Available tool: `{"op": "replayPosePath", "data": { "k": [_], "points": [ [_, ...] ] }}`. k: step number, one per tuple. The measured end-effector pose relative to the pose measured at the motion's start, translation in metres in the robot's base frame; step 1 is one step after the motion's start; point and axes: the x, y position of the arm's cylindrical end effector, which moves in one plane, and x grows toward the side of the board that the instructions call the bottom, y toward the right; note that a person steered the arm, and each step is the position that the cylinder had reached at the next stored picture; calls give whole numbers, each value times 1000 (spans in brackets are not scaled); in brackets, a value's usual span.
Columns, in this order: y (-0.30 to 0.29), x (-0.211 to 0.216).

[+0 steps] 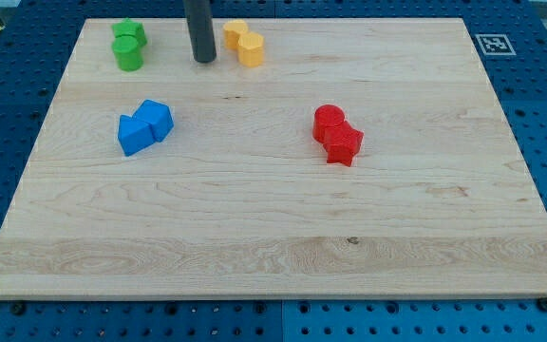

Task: Move your arm slightly up

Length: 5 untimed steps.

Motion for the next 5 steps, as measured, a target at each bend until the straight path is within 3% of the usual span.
{"op": "replayPosePath", "data": {
  "k": [5],
  "points": [
    [0, -32]
  ]
}}
